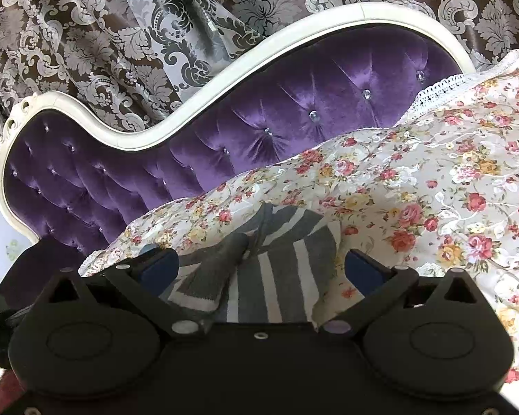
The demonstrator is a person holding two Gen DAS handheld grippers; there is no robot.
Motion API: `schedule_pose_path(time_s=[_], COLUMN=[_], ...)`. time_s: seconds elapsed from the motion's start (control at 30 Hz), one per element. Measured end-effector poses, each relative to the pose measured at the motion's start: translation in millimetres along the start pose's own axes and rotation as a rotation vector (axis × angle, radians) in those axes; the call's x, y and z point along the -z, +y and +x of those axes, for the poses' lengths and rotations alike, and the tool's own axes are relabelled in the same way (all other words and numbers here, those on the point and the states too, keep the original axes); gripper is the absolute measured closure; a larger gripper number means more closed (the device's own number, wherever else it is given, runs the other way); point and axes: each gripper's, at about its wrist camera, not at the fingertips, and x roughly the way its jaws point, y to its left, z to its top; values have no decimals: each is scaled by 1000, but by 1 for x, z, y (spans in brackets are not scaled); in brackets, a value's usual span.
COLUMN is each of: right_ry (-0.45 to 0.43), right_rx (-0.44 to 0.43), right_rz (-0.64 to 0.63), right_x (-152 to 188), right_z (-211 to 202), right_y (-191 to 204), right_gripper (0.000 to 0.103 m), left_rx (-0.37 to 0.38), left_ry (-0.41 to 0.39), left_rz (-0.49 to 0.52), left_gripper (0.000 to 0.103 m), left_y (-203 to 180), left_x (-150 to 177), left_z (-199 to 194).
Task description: Fold small clothes
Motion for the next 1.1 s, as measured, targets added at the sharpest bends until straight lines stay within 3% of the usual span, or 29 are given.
schedule_pose_path(time_s=[0.43,0.6,1.1], right_ry=[25,44,48], right_rx=[-21,-17,82], right_rz=[-51,-92,-336], right_x=[8,15,48], right_z=[16,26,49], right_y=[12,23,74], right_gripper=[0,0,0], left_rx=[-309,-363,-369], left_ry=[105,131,91], left_rz=[-26,-33,-34], left_gripper=[25,24,17], left_y=[95,110,113], left_x=[60,81,94], left_z=[-32,-29,-25])
